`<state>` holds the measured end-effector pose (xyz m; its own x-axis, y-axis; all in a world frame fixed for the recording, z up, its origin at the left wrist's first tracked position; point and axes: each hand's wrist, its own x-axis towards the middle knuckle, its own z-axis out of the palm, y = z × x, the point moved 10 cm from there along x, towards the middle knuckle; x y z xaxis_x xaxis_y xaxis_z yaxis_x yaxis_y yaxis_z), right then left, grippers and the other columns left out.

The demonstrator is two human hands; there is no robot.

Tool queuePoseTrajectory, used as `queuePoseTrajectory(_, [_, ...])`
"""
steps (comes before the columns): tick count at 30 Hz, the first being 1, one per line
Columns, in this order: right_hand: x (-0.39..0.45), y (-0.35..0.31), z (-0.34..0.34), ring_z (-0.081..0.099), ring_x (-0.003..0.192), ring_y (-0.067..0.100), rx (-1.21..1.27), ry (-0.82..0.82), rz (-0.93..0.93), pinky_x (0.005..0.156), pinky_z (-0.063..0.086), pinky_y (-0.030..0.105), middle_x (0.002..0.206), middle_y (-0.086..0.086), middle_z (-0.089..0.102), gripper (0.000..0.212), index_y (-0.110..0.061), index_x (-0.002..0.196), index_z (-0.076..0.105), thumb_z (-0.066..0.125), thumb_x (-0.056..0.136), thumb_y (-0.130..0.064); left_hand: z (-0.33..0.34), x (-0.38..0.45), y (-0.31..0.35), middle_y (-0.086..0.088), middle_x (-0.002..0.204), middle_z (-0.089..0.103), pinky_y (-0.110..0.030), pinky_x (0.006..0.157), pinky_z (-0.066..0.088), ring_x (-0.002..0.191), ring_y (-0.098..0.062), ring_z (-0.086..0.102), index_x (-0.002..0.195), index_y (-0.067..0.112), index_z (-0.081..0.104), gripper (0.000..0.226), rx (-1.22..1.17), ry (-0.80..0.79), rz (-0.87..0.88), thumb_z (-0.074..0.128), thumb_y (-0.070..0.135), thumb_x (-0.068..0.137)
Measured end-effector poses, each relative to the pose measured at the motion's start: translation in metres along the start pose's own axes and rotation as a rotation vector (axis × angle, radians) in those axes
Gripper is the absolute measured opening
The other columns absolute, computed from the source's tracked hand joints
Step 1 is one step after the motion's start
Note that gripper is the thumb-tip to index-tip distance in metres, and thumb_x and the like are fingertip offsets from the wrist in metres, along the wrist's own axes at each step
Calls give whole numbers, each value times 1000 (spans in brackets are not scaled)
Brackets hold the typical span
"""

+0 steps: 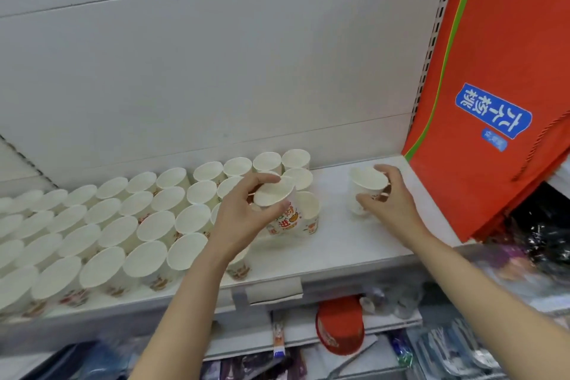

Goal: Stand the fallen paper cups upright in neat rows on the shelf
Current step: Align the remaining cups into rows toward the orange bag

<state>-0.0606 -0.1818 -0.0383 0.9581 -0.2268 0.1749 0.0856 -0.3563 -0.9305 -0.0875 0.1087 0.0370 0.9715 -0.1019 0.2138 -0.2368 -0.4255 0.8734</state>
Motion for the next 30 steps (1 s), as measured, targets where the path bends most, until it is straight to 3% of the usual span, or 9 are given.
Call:
queuePoseTrajectory(2, [-35,-11,11,53,101,12,33,-19,-20,79,44,14,123,-10,49,64,-27,130,41,73,77,-9,-6,-18,-7,23,115,61,-15,85,44,104,2,55,109,38,63,43,86,13,10,83,27,72])
queuePoseTrajectory(6, [-85,-22,42,41,122,0,13,-71,-53,98,34,14,136,-17,41,71,-31,136,37,72,77,-12,-2,-38,-12,24,116,58,-28,95,41,109,1,52,113,39,59,52,367,6,112,80,44,66])
queuePoseTrajectory(10, [-104,-35,69,37,122,-7,-62,-63,-114,93,24,-1,135,-18,42,70,-30,136,39,74,75,-20,8,-40,-26,24,123,55,-30,106,22,115,1,49,114,40,55,55,644,-15,151,74,59,66])
queuePoseTrajectory(15, [-109,-36,96,43,124,4,-136,-48,-145,97,39,22,133,-11,47,70,-30,135,39,73,73,-28,11,-44,-40,18,131,55,-33,110,9,121,-4,49,117,35,55,51,774,-27,142,69,58,73])
queuePoseTrajectory(18, [-108,-35,102,41,125,5,-175,-29,-149,93,38,21,134,-9,46,72,-30,137,37,72,75,-30,12,-44,-40,17,132,54,-34,112,9,122,-5,49,121,34,53,55,806,-41,143,66,60,75])
queuePoseTrajectory(20, [-107,-34,102,39,124,4,-197,-19,-147,90,37,20,134,-7,45,73,-29,139,35,73,76,-30,11,-44,-37,13,138,51,-36,113,11,127,-7,45,128,32,49,69,809,-41,147,60,71,72])
queuePoseTrajectory(23, [-105,-34,103,37,122,0,-233,-16,-164,90,41,24,135,-7,42,76,-29,142,31,72,78,-31,12,-40,-30,4,158,25,-37,117,13,145,-14,22,146,25,35,94,771,-81,153,45,83,72])
queuePoseTrajectory(26, [-106,-35,107,38,118,0,-257,-41,-179,89,48,30,133,-5,41,78,-30,144,27,67,77,-24,27,-25,-34,2,163,-4,-39,120,7,149,-14,-7,155,23,11,91,773,-266,101,37,76,85])
queuePoseTrajectory(30, [-105,-35,109,45,114,9,-294,-40,-185,83,44,24,130,-3,39,77,-25,145,27,67,79,-22,44,-3,-50,-1,163,-3,-41,121,2,149,-19,-8,155,24,9,82,860,-368,50,20,73,90])
